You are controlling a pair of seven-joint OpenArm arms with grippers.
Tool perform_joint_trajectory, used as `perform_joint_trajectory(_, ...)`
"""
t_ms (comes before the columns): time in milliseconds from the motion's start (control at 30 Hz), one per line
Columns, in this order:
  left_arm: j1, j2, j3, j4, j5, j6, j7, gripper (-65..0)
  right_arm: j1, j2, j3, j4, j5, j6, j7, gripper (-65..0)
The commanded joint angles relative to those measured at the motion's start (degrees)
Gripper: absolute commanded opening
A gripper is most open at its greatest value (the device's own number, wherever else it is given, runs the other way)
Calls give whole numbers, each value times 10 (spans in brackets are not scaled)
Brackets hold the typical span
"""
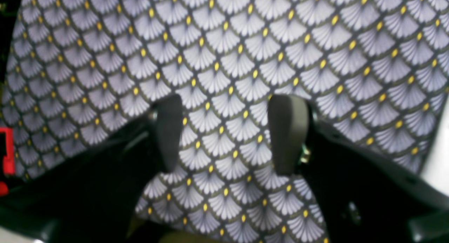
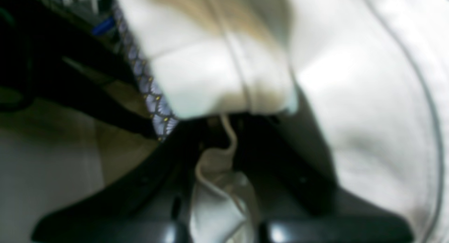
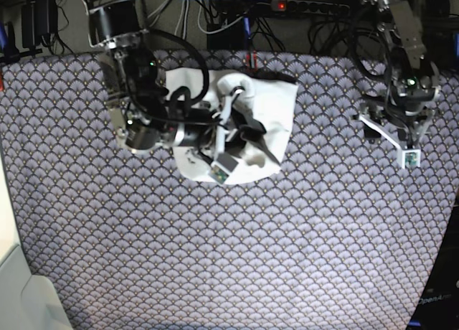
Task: Fold the T-shirt properly
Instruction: 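Lift the shirt end with the right gripper and fold it toward the left gripper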
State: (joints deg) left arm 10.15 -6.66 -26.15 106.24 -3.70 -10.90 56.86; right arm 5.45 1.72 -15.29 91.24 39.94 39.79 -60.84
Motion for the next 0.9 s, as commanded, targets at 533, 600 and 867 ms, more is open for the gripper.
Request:
perform_joint_trajectory(533, 1, -5, 1, 11, 0, 0, -5, -267, 49, -50, -15, -120, 17, 2, 105, -416)
perform_joint_trajectory(600, 1, -5, 1, 11, 0, 0, -5, -267, 53, -54, -25, -134, 17, 2, 115, -416)
perform_joint_trajectory(867, 1, -5, 1, 11, 0, 0, -5, -267, 93, -58, -51, -192, 18, 2, 129, -416)
